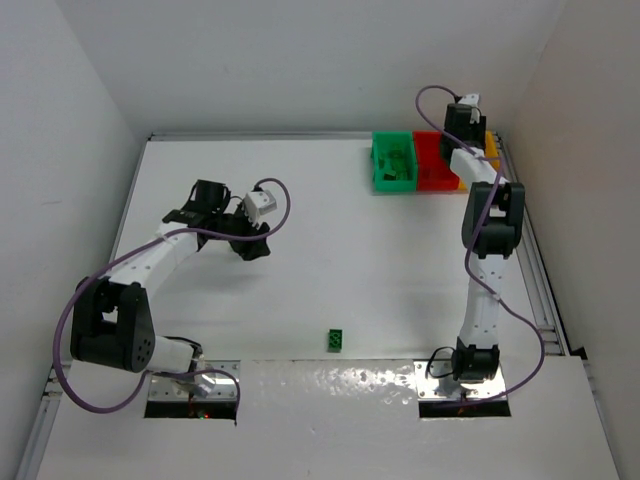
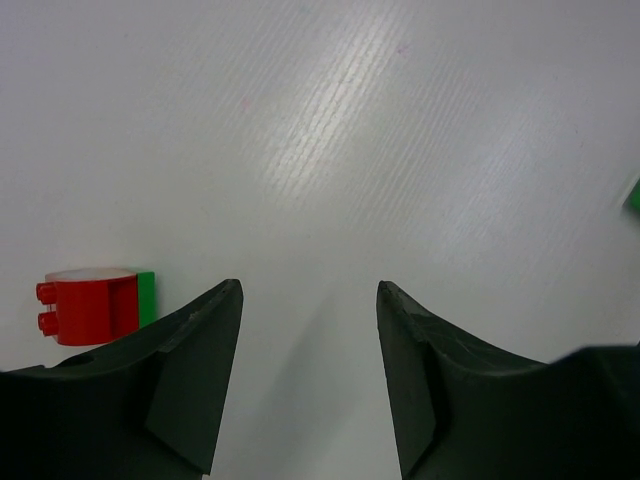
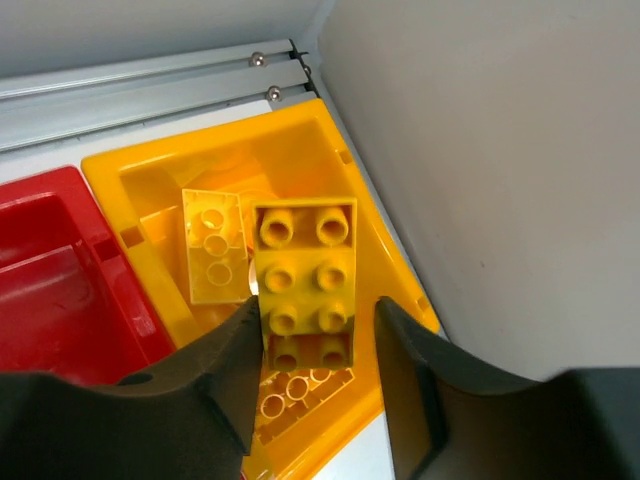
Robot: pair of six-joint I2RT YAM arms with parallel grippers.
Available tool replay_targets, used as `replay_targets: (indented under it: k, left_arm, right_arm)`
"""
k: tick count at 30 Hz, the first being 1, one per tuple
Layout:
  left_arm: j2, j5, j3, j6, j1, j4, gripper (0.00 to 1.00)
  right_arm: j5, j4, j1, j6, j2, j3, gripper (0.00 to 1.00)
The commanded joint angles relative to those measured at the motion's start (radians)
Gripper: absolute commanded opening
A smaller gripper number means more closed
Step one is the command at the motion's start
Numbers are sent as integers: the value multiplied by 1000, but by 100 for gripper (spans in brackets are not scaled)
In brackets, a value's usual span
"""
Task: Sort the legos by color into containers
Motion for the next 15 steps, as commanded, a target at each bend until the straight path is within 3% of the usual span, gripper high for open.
replay_targets:
  k: [1, 6, 15]
  left_arm:
    - [-20, -4, 5, -8, -6, 26, 54]
    - [-21, 5, 1, -4, -6, 32, 54]
    - [-40, 8, -7, 2, -6, 34, 54]
  right_arm:
    - [9, 39, 1, -19, -46, -5, 48]
    - [13, 38, 1, 0, -73, -21, 60]
    - [-22, 28, 11, 93, -187, -103, 68]
